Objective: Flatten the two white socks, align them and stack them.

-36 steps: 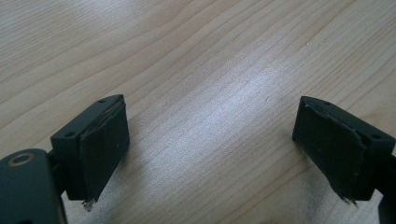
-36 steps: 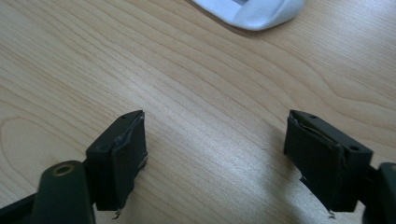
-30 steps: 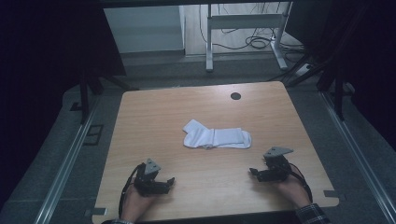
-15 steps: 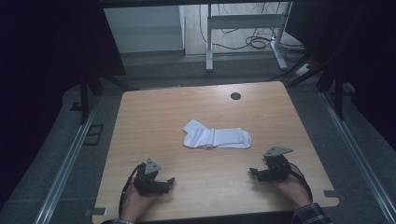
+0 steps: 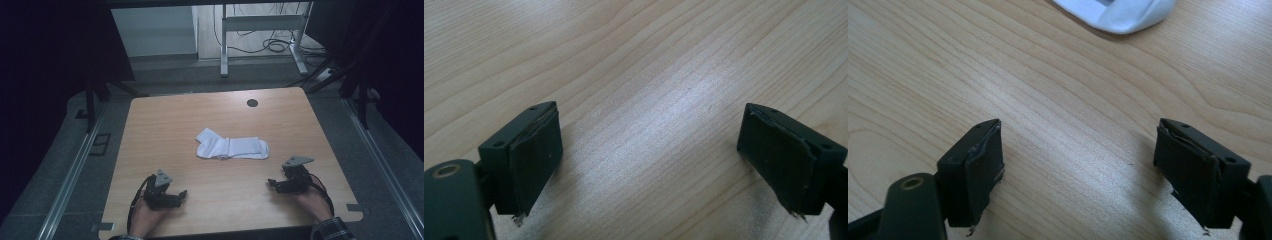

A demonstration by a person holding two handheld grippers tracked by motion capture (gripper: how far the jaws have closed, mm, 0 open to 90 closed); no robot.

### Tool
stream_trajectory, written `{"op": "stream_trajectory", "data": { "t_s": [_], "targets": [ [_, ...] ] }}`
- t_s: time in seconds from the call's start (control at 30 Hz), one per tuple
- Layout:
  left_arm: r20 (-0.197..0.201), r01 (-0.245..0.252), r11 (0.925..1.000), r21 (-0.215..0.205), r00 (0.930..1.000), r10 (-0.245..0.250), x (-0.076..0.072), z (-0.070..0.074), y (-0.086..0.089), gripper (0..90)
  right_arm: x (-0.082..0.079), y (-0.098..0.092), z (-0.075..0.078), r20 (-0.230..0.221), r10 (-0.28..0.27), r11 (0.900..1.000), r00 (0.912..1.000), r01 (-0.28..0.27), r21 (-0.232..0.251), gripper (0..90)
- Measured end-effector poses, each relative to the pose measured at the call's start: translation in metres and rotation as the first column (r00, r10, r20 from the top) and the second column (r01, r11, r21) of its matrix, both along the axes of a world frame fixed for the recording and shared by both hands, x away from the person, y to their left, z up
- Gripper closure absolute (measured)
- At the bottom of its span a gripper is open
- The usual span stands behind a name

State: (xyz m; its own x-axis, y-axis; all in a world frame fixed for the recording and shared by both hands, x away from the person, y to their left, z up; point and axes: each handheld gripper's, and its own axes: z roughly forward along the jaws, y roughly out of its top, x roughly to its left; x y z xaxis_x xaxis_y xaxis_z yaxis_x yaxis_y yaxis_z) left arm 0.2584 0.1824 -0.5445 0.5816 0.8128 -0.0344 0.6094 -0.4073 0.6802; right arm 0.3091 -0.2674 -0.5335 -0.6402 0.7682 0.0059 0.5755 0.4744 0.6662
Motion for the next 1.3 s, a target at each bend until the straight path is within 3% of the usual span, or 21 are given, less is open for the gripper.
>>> {"op": "stream_trajectory", "data": {
  "t_s": [0.1,0.37,0.53,0.8,1.3],
  "targets": [
    [0.000,0.000,1.0000,0.000,1.0000,0.000,0.000,0.000,0.000,10.8,0.000,0.000,0.001,-0.005,0.003,1.000,1.0000,-0.003,0.005,24.7],
    [0.000,0.001,1.0000,0.000,1.0000,-0.001,0.000,0.000,0.000,10.8,0.001,0.003,0.008,-0.012,-0.005,0.999,0.9999,0.005,0.033,23.2],
    [0.001,0.002,1.0000,0.001,1.0000,-0.002,0.000,0.000,0.000,10.8,0.001,0.006,0.010,-0.002,0.005,1.000,1.0000,-0.005,0.011,20.5],
    [0.001,0.002,1.0000,0.001,1.0000,-0.002,0.001,0.000,0.000,10.8,0.006,0.009,0.015,0.009,0.004,1.000,1.0000,-0.004,0.016,31.4],
    [0.001,0.000,1.0000,0.002,1.0000,0.000,0.001,0.000,0.000,10.8,0.018,0.018,0.024,0.018,0.009,1.000,0.9998,-0.010,0.029,40.6]
  ]
}}
